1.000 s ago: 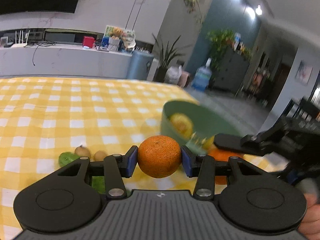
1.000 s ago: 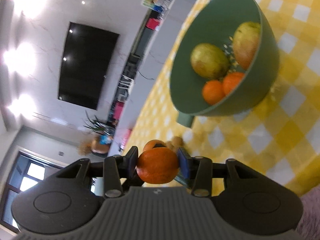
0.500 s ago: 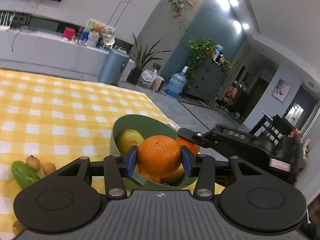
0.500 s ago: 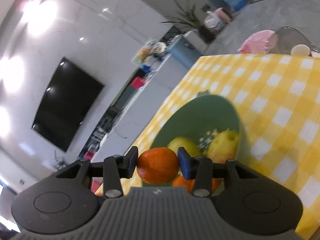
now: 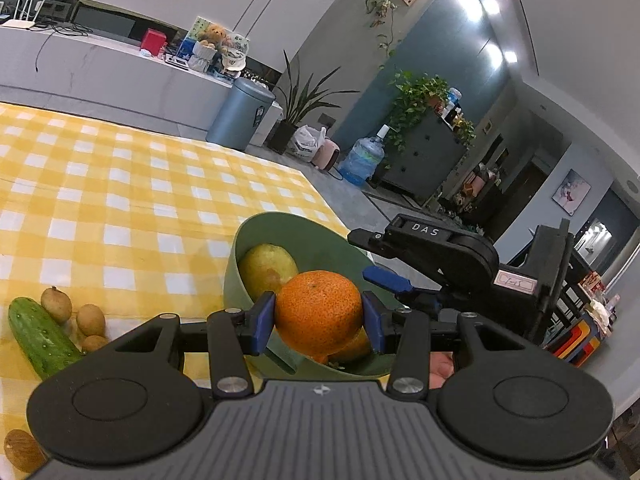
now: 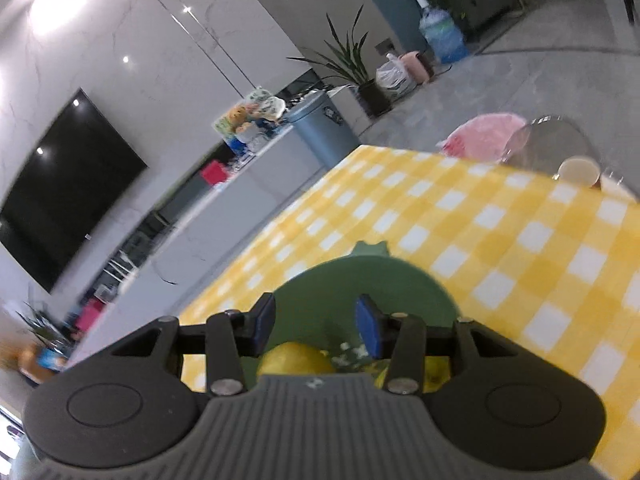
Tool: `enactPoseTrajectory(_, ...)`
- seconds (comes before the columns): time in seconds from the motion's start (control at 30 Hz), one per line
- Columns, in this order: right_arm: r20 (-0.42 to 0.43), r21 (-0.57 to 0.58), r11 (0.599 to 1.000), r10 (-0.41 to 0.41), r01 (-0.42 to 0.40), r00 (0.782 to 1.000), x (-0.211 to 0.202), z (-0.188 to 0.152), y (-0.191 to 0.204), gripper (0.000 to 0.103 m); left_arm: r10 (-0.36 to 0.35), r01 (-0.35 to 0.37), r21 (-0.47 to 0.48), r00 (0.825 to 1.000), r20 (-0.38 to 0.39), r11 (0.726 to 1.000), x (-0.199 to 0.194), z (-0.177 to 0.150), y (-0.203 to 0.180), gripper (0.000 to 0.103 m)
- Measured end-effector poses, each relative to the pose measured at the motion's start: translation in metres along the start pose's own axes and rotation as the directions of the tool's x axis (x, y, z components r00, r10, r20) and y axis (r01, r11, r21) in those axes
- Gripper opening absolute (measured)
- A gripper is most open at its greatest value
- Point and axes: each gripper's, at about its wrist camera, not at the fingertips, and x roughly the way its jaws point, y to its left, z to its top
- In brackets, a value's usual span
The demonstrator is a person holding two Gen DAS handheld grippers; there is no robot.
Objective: Organize fruits
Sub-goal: 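Carry the left tool's orange over the colander while the right tool carries its orange there, then open the left tool to drop its orange in while the right tool releases its orange, then move both tools from the colander back toward the small brown fruits by the cucumber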
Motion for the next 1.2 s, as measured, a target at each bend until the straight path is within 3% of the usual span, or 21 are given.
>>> enactPoseTrajectory(0.1, -0.012, 0.039, 0.999, 0.032, -0.031, 0.999, -0.004, 0.000, -0.006, 0.056, -0.013, 0.013, -0.008, 1.000, -0.012, 1.000, 0.005, -0.001, 0.000, 0.052)
enactPoseTrajectory(0.3, 0.033, 0.121, 0.991, 0.053, -0.057, 0.998, -0.015, 0.005, -0.017, 0.056, -0.072, 0.070, -0.055, 0.997, -0.031, 0.996, 0.027, 0.009, -0.001, 0.052)
enactPoseTrajectory(0.5, 0.102, 0.185, 0.980, 0.060, -0.078, 0.993, -0.024, 0.011, -0.028, 0.056, -0.121, 0.110, -0.111, 0.988, -0.100, 0.988, 0.078, 0.026, -0.006, 0.052)
enactPoseTrajectory(0.7, 0.096, 0.254, 0.965, 0.043, -0.066, 0.994, -0.021, 0.012, -0.041, 0.055, -0.064, 0.055, -0.064, 0.987, -0.146, 0.996, 0.114, 0.032, -0.013, 0.052)
enactPoseTrajectory(1.2, 0.065, 0.238, 0.967, 0.072, -0.086, 0.995, -0.016, 0.008, -0.042, 0.056, -0.017, 0.012, -0.048, 0.995, -0.095, 0.999, 0.081, 0.036, -0.017, 0.052)
